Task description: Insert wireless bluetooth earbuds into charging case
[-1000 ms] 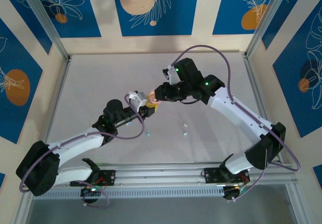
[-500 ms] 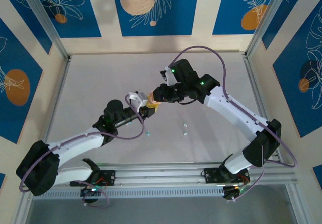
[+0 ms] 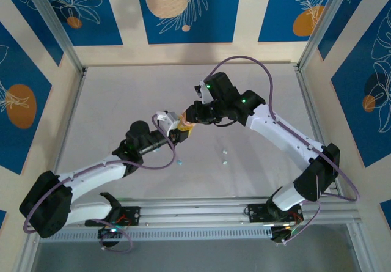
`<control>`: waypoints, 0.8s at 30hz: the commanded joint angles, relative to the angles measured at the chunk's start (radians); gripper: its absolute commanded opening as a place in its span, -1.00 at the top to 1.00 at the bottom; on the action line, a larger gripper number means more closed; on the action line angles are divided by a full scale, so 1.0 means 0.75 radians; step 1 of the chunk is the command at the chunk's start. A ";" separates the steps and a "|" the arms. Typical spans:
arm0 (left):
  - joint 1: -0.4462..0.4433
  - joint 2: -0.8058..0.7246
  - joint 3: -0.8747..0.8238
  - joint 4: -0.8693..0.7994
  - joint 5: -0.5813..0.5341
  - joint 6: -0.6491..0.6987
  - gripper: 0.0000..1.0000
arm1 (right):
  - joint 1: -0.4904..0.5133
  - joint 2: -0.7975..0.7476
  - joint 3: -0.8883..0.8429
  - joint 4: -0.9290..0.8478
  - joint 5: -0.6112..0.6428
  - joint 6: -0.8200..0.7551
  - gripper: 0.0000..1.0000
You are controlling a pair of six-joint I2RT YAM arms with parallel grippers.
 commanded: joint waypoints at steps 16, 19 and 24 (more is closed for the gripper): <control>-0.023 0.020 0.059 0.123 -0.009 -0.023 0.49 | 0.033 -0.016 0.027 -0.058 0.075 -0.024 0.49; -0.023 0.015 0.062 0.131 -0.008 -0.031 0.49 | 0.046 0.001 0.058 -0.102 0.065 -0.064 0.49; -0.024 0.010 0.069 0.131 -0.007 -0.027 0.49 | 0.063 0.019 0.080 -0.128 0.048 -0.086 0.45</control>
